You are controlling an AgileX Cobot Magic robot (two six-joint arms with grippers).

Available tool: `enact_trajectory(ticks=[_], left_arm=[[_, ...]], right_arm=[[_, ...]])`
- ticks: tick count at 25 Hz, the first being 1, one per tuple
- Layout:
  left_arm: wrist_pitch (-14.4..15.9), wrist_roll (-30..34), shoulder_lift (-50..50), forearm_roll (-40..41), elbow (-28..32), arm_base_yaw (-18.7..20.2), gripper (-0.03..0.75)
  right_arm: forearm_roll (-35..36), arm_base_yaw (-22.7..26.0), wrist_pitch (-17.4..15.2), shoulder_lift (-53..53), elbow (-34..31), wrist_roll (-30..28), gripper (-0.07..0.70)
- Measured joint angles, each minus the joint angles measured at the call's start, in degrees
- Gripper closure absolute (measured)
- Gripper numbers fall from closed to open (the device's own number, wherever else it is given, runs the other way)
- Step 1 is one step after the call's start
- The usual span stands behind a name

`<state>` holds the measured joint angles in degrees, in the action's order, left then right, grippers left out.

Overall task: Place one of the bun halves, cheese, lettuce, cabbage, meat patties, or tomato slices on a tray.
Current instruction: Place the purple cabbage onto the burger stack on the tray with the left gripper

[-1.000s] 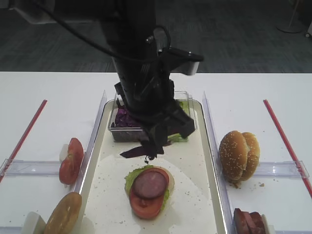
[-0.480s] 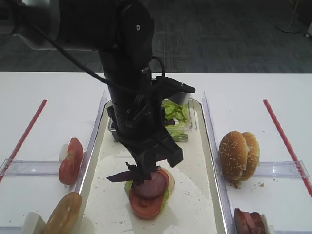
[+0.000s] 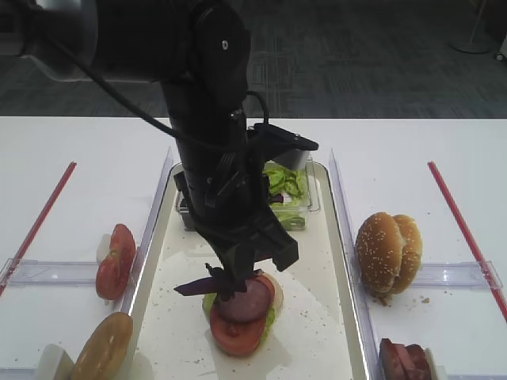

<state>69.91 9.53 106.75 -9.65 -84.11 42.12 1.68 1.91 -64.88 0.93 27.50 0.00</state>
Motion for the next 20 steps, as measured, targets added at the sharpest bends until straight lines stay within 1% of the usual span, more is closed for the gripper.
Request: enact_trajectory(ticks=[4,8,15,20], left_arm=[[-1.26,0.24,0.00,-0.09,0.00,0.00,0.733],[-3.68,0.46,0.00,-0.09,0.00,0.00,0.733],[-4.50,0.91,3.56,-0.09,0.00,0.00,0.733],[-6.06,1.80,3.73,-0.09,0.00,0.00,0.733]], right_arm=[[0.00,0.00,0.00,0.00,0.00,0.00,0.061],[0.00,0.00,0.00,0.00,0.00,0.00,0.061],[0.00,0.00,0.00,0.00,0.00,0.00,0.061],[0.00,0.00,0.00,0.00,0.00,0.31,0.061]])
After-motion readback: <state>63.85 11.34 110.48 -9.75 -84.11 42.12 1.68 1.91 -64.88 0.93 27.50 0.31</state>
